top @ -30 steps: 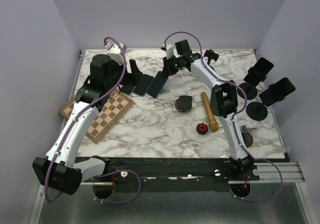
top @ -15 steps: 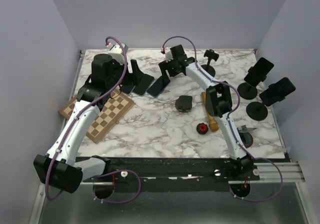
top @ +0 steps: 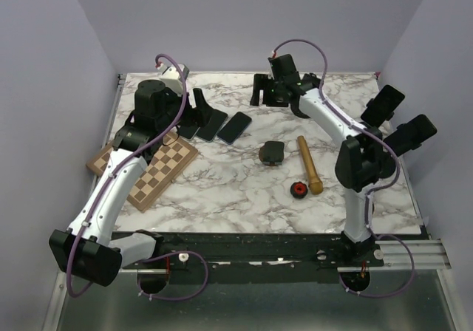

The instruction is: Remove the phone from the phone stand

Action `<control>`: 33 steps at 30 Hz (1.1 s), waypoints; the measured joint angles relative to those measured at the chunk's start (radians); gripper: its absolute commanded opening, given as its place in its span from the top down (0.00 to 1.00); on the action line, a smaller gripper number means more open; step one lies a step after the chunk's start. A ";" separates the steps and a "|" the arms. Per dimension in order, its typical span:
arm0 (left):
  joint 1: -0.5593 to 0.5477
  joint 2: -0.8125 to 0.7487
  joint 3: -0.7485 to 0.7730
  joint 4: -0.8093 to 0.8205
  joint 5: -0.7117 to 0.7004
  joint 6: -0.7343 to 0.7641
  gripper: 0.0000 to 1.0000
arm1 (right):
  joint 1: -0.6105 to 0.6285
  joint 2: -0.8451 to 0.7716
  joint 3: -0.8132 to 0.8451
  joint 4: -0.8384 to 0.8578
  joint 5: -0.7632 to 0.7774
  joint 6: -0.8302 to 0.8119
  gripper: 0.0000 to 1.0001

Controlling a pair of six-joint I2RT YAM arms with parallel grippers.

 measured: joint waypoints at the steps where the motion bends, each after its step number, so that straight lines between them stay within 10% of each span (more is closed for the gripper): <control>1: 0.000 -0.002 0.000 0.000 0.002 0.000 0.13 | 0.000 -0.046 -0.027 0.002 0.026 0.013 0.15; 19: 0.000 -0.053 0.000 0.014 0.057 -0.026 0.13 | -0.310 -0.698 -0.520 0.093 0.444 0.119 0.00; 33: 0.000 -0.053 0.000 0.015 0.080 -0.034 0.13 | -0.337 -0.601 -0.408 0.007 0.512 0.089 0.00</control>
